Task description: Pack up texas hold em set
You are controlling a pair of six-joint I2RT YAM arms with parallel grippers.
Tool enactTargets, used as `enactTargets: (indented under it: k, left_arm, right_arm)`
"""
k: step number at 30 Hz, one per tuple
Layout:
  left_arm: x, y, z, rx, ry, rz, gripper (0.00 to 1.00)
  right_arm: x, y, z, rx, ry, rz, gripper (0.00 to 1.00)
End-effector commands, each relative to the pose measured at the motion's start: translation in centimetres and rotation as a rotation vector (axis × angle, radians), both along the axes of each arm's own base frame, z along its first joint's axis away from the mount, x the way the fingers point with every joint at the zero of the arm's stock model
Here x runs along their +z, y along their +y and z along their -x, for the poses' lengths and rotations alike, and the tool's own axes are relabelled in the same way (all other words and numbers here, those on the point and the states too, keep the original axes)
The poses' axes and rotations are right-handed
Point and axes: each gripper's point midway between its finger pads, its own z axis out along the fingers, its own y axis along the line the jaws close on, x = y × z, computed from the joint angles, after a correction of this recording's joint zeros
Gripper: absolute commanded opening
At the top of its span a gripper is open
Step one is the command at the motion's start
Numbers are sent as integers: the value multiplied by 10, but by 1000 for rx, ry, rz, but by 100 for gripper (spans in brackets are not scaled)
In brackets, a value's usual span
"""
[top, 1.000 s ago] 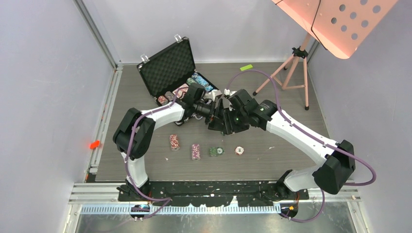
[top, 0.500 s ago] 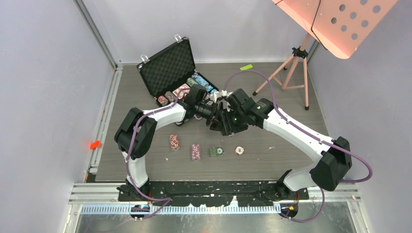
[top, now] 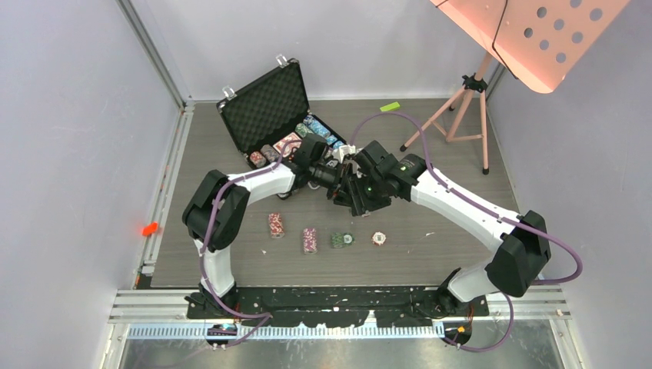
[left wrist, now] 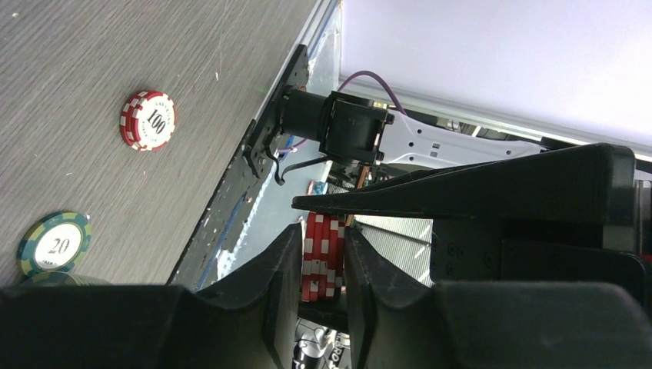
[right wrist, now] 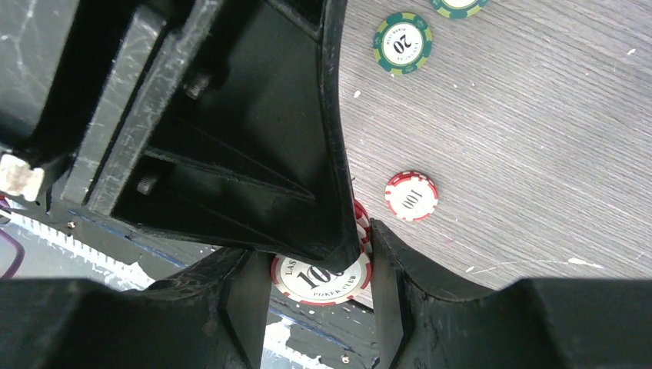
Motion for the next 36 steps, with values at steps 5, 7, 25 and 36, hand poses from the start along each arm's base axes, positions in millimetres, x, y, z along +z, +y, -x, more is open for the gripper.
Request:
enactTargets:
  k: [5,7,25,36]
  left_arm:
    - [17,-5,25,-103,11,57,6]
    - [17,-4,26,-102,23,58,0]
    - [17,-6,4,-18,-41,56,0]
    - [-12,70,-71,272,-345,-303,0]
  right_arm:
    - [26,6,-38,-60,-159,-35,1]
    - [26,7,-38,-65,-158,-38,13]
    - [39,-3,-26,-88,-191,-98,100]
    - [79,-57,-28,-294,-403,-93,100]
